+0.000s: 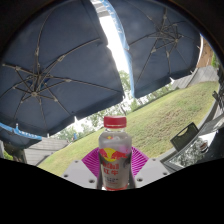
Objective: Pour water
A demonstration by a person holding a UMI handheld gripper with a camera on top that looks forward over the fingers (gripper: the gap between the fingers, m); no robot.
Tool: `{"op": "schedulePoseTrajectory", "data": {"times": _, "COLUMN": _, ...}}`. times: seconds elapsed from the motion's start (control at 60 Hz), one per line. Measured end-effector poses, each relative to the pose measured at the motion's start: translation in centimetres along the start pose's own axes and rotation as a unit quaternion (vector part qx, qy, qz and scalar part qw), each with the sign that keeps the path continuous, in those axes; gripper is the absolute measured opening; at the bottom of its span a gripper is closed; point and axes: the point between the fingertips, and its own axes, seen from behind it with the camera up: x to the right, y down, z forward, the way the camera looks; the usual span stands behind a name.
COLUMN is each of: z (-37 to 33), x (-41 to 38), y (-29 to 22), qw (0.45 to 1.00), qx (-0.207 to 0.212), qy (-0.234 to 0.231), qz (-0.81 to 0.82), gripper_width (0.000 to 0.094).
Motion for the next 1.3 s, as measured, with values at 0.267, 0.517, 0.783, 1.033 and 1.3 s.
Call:
{"op": "schedulePoseTrajectory", "data": {"times": 0.267, "z": -1.5, "x": 16.7, "y": 9.1, "qw": 0.958, "qx": -0.122, "qy": 0.108, "qz": -0.235, "gripper_width": 0.0358}}
{"op": "schedulePoseTrajectory", "data": {"times": 0.517, "z": -2.9, "x": 24.3, "y": 18.6, "qw": 0.95, "qx": -0.225, "qy": 0.108, "qz": -0.187, "gripper_width": 0.036}}
{"op": "schedulePoseTrajectory", "data": {"times": 0.783, "z": -3.4, "x": 24.5, "y": 19.0, "qw": 0.947, "qx": -0.218, "qy": 0.097, "qz": -0.215, "gripper_width": 0.0389}}
{"op": "schedulePoseTrajectory", "data": {"times": 1.033, "z": -5.7, "x": 23.5, "y": 20.4, "qw": 0.938, "qx": -0.28, "qy": 0.09, "qz": -0.186, "gripper_width": 0.0834}}
{"op": "schedulePoseTrajectory", "data": {"times": 1.3, "z": -13.6, "x": 19.8, "y": 17.2, "qw": 0.926, "qx": -0.298, "qy": 0.058, "qz": -0.223, "gripper_width": 0.0837}}
